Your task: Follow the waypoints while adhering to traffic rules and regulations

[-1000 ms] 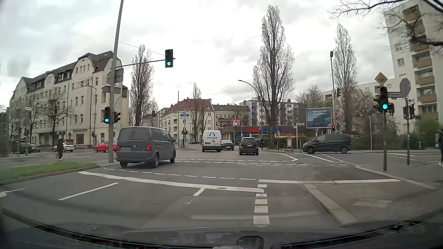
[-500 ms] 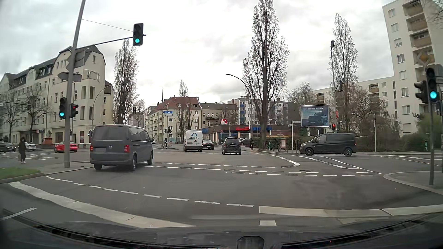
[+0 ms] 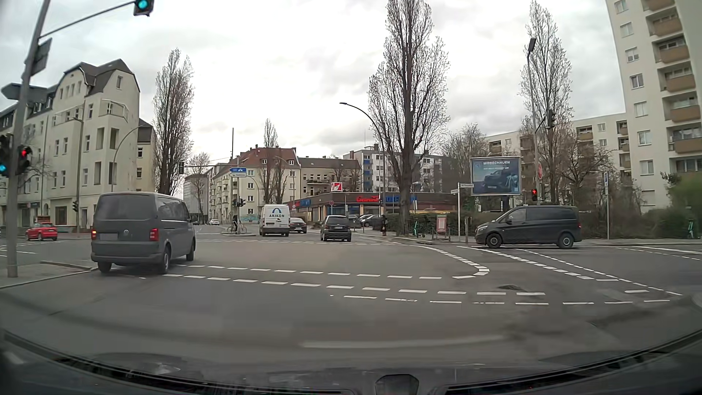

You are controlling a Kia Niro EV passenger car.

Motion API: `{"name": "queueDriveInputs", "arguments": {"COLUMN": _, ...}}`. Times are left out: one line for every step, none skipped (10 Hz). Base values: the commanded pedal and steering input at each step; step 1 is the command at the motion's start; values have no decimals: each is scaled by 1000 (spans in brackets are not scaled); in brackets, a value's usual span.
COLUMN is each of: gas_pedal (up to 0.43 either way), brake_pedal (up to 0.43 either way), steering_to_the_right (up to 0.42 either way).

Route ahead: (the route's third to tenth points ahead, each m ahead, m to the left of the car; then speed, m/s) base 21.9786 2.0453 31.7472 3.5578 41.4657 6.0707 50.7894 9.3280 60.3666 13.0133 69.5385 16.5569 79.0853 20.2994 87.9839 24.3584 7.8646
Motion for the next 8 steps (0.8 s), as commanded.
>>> {"name": "queueDriveInputs", "arguments": {"gas_pedal": 110, "brake_pedal": 12, "steering_to_the_right": 28}}
{"name": "queueDriveInputs", "arguments": {"gas_pedal": 87, "brake_pedal": 12, "steering_to_the_right": 24}}
{"name": "queueDriveInputs", "arguments": {"gas_pedal": 87, "brake_pedal": 12, "steering_to_the_right": 21}}
{"name": "queueDriveInputs", "arguments": {"gas_pedal": 87, "brake_pedal": 12, "steering_to_the_right": 18}}
{"name": "queueDriveInputs", "arguments": {"gas_pedal": 87, "brake_pedal": 12, "steering_to_the_right": 14}}
{"name": "queueDriveInputs", "arguments": {"gas_pedal": 87, "brake_pedal": 12, "steering_to_the_right": 11}}
{"name": "queueDriveInputs", "arguments": {"gas_pedal": 87, "brake_pedal": 12, "steering_to_the_right": 5}}
{"name": "queueDriveInputs", "arguments": {"gas_pedal": 87, "brake_pedal": 12, "steering_to_the_right": -4}}
